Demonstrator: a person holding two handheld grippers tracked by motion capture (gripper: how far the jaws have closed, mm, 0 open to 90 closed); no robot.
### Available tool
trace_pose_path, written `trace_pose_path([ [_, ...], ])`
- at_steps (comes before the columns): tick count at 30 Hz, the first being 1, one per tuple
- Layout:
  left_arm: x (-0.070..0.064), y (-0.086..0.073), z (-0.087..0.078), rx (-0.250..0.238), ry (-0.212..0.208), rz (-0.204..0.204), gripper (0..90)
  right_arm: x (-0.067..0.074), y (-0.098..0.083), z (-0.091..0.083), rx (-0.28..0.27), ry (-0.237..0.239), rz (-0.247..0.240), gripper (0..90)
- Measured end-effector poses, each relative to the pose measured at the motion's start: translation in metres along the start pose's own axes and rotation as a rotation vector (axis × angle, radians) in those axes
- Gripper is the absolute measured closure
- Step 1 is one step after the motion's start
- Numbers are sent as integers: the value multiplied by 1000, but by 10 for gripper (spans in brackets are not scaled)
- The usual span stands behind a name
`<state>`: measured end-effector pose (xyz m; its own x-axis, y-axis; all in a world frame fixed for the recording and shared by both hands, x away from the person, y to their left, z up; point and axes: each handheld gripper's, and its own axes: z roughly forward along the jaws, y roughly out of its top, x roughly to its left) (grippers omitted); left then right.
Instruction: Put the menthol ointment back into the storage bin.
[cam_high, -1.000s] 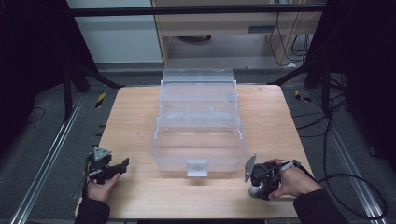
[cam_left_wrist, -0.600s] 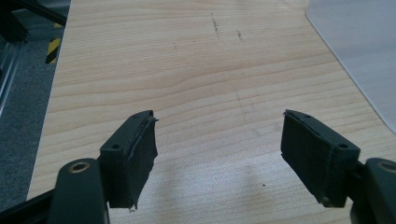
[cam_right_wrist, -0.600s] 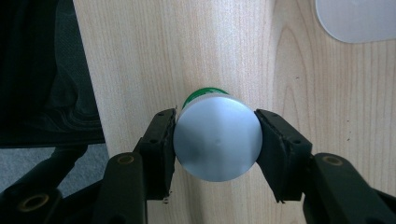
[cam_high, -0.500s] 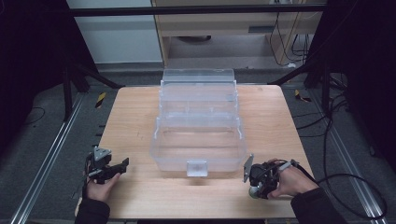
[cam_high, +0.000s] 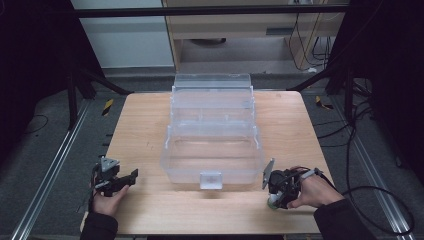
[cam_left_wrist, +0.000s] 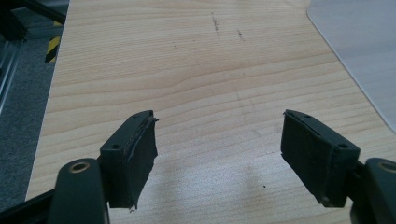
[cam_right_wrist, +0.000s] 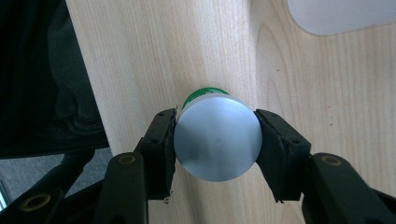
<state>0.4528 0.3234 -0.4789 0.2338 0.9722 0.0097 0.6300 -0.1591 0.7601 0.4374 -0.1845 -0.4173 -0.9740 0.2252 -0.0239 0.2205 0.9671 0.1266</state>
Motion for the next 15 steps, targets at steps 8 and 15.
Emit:
trace_pose_path([
  [8,0,0,1,4,-2,3,263,-5,2,-16,-37,-10,30,505],
  [15,0,0,1,4,-2,5,263,-6,4,-29,-64,-29,38,506],
])
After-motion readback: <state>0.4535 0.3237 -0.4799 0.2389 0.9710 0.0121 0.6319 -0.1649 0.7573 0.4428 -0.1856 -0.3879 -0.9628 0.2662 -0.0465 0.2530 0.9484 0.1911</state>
